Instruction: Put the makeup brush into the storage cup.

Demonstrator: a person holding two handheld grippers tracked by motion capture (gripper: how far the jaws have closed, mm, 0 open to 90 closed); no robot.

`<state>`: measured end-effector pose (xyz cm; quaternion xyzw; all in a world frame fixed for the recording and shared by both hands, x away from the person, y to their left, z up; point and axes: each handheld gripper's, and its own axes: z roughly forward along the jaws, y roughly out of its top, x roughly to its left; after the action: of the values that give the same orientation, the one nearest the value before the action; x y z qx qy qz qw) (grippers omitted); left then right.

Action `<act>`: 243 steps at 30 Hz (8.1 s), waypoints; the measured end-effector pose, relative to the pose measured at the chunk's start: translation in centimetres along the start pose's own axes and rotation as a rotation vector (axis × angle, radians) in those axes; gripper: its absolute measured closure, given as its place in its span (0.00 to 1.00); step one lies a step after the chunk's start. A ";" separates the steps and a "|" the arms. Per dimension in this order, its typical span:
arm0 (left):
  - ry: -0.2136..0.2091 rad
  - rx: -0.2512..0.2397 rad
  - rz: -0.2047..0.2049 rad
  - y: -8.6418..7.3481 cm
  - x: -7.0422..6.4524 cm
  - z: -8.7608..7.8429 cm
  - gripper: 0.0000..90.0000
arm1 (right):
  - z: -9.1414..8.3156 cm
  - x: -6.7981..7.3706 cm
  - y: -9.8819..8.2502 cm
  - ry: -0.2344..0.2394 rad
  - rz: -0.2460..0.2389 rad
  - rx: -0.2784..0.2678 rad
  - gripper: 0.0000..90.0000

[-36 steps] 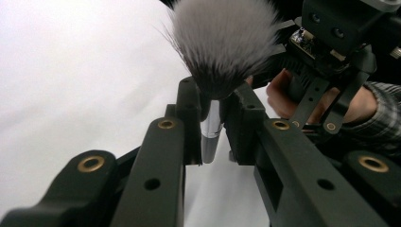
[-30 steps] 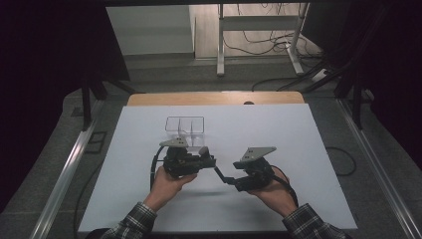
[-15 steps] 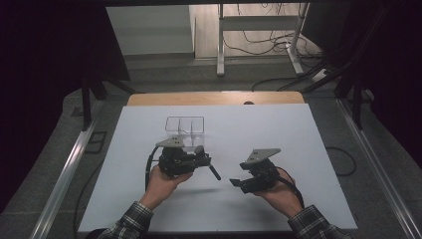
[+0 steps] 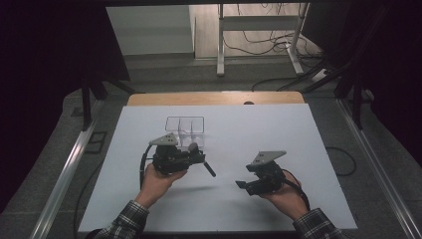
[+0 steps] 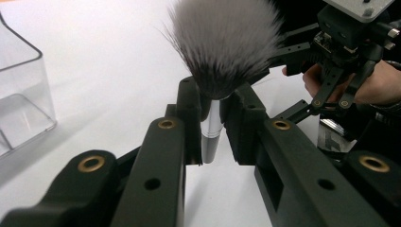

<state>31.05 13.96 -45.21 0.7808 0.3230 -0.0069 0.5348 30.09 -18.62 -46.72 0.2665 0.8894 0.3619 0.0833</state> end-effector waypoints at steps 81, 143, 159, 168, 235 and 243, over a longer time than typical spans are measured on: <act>0.245 -0.030 0.100 5.2 3.8 -4.2 0.85 | -4.6 -3.2 -5.8 -0.133 0.144 0.046 0.00; 0.386 -0.002 0.126 9.8 6.9 -0.2 0.85 | -7.8 -3.7 -8.5 -0.148 0.244 -0.021 0.00; 0.392 0.034 0.109 8.6 7.8 1.6 0.85 | -7.8 -3.6 -8.5 -0.146 0.242 -0.021 0.00; 0.387 0.047 0.093 7.6 8.3 2.5 0.85 | -7.8 -3.6 -8.5 -0.142 0.244 -0.017 0.00; 0.337 0.094 0.075 6.7 7.8 3.5 0.06 | -7.5 -3.4 -8.5 -0.139 0.225 0.006 0.00; 0.356 0.121 0.123 6.8 6.9 3.1 0.02 | -7.6 -3.4 -8.4 -0.144 0.219 0.001 0.00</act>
<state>41.03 13.26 -43.35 0.8186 0.3634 0.1446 0.4206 26.91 -30.00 -47.19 0.3874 0.8470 0.3482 0.1065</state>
